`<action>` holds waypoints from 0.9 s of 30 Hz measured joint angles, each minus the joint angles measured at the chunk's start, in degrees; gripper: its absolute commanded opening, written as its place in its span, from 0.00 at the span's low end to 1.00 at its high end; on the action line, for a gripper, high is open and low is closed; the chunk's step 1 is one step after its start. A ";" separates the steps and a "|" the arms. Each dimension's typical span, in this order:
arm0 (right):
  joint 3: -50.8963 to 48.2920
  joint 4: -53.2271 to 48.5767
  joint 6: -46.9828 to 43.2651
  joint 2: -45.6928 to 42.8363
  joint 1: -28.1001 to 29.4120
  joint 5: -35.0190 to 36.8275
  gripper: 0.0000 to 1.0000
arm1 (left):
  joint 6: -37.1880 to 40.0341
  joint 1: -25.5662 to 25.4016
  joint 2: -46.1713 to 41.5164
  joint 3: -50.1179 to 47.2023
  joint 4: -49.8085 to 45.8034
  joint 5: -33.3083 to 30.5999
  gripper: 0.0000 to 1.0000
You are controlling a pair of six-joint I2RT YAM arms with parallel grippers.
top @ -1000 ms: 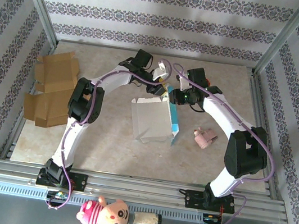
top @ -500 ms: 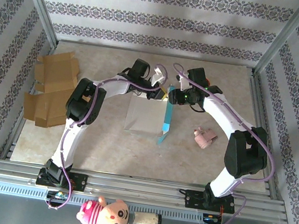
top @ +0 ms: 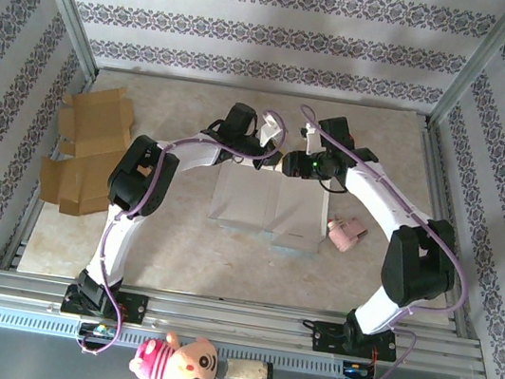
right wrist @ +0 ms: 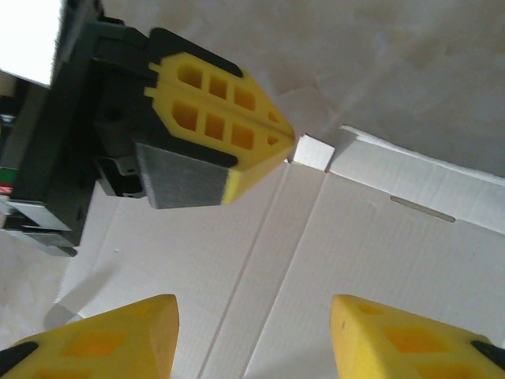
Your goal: Fold the paper box
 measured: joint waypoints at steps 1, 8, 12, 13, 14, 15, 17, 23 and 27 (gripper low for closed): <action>-0.09 -0.24 0.26 0.09 -0.11 0.44 0.60 | -0.07 -0.13 0.00 -0.17 0.00 -0.28 0.03; -4.35 -0.90 3.69 -2.97 -3.87 7.80 0.63 | -0.94 -0.81 -1.70 -2.40 -0.57 -2.78 0.13; -6.45 -1.66 5.16 -2.95 -7.98 11.89 0.64 | -3.78 -0.90 -8.37 -8.76 -0.02 -4.87 0.21; -6.97 -2.10 5.35 -2.71 -8.24 13.14 0.65 | -4.63 -0.92 -10.67 -10.64 0.20 -5.62 0.23; -7.34 -2.29 5.38 -2.27 -8.24 13.97 0.65 | -5.22 -0.92 -12.59 -12.09 0.39 -6.23 0.26; -7.54 -2.64 5.31 -1.49 -8.22 14.43 0.65 | -6.05 -0.92 -14.93 -13.73 0.55 -6.95 0.27; -7.58 -2.71 4.85 0.68 -8.22 14.78 0.63 | -7.43 -0.92 -19.19 -16.31 0.85 -8.37 0.31; -6.86 -3.58 3.45 8.50 -8.20 15.17 0.50 | -9.44 -0.92 -27.06 -20.37 1.07 -11.93 0.41; -6.60 -4.00 3.13 10.58 -7.65 15.17 0.52 | -10.23 -0.92 -29.05 -21.70 0.22 -13.99 0.43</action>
